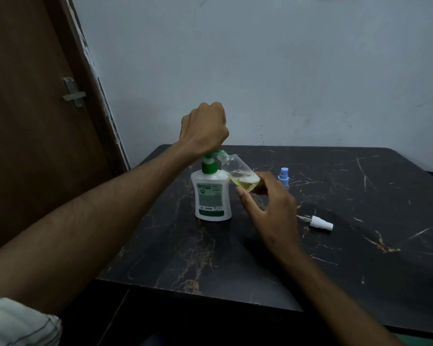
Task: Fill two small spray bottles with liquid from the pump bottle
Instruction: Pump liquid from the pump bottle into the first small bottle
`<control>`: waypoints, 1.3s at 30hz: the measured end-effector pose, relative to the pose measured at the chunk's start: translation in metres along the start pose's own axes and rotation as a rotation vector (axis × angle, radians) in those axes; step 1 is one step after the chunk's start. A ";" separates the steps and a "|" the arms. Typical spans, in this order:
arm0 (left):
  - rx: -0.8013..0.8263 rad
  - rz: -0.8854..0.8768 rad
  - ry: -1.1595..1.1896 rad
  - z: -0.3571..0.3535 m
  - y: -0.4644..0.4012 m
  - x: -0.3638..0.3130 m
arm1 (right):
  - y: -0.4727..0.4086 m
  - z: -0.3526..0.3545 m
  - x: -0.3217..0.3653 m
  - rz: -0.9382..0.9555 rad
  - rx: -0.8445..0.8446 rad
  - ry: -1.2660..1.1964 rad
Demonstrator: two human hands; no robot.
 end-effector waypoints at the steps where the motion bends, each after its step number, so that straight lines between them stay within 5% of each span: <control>1: -0.002 -0.001 0.000 0.000 -0.001 0.000 | 0.000 0.000 0.000 -0.003 -0.001 -0.003; 39: 0.003 0.029 0.031 -0.004 0.008 -0.001 | 0.002 0.000 0.000 0.010 0.009 -0.016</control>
Point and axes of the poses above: each hand's wrist, its own y-axis away from the middle knuckle, its own z-axis out of the back of the hand, x = y × z, the point moved 3 cm from there along -y, towards the middle knuckle, and after that the axes turned 2 degrees about -y, right-handed, at the moved point
